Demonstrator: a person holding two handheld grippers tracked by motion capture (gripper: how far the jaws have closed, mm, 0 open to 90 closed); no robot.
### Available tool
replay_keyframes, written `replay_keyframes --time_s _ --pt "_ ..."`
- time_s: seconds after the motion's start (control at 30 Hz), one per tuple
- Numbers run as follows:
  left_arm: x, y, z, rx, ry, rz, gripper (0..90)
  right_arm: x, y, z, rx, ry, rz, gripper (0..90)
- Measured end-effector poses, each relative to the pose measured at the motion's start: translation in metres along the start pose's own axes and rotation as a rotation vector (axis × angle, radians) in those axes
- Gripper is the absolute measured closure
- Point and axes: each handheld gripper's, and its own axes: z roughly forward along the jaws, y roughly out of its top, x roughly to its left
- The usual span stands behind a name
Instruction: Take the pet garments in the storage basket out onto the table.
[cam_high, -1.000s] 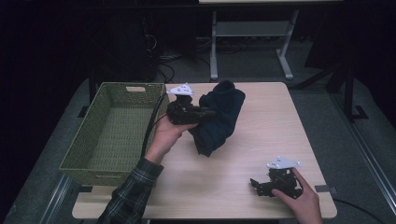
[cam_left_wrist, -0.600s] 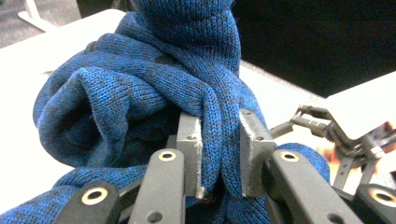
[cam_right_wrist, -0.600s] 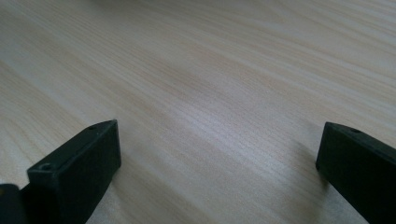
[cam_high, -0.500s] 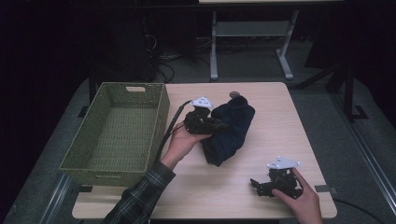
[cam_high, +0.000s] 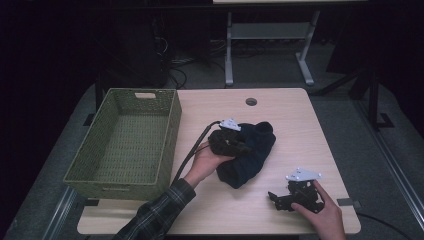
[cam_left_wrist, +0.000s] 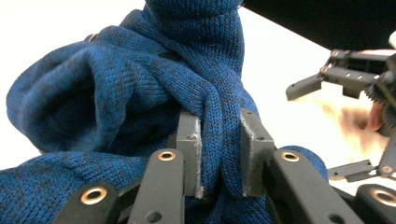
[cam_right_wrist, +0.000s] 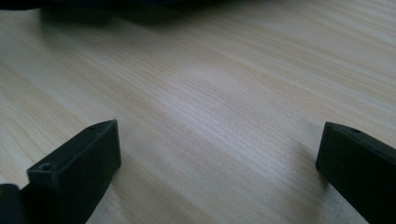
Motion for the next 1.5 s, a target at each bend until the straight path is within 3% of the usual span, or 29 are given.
replay_keyframes --time_s 0.3,0.4,0.6,0.7,1.07,1.23,1.5 --pt "0.000 -0.010 0.025 0.067 0.003 0.005 70.5 0.000 0.000 0.000 0.002 -0.001 -0.003 0.0" --pt "0.001 -0.010 0.026 0.075 -0.005 0.009 64.2 0.000 0.000 0.000 0.002 -0.001 -0.004 0.0" --pt "0.001 -0.005 0.011 0.013 -0.008 0.004 45.8 0.000 0.000 0.000 0.002 0.000 -0.002 0.0" --pt "0.001 -0.003 0.003 0.010 -0.013 0.012 40.2 0.000 0.000 0.000 0.003 0.000 -0.002 0.0" --pt "-0.007 -0.003 -0.017 0.023 0.008 0.060 28.2 0.000 0.000 0.000 0.003 -0.001 -0.005 0.0" --pt "-0.014 -0.007 -0.020 0.062 0.039 0.114 19.5 0.000 0.000 0.000 0.003 -0.001 -0.004 0.0" --pt "-0.021 -0.024 -0.031 0.066 0.086 0.109 14.8 0.000 0.000 0.000 0.003 -0.001 -0.006 0.0"
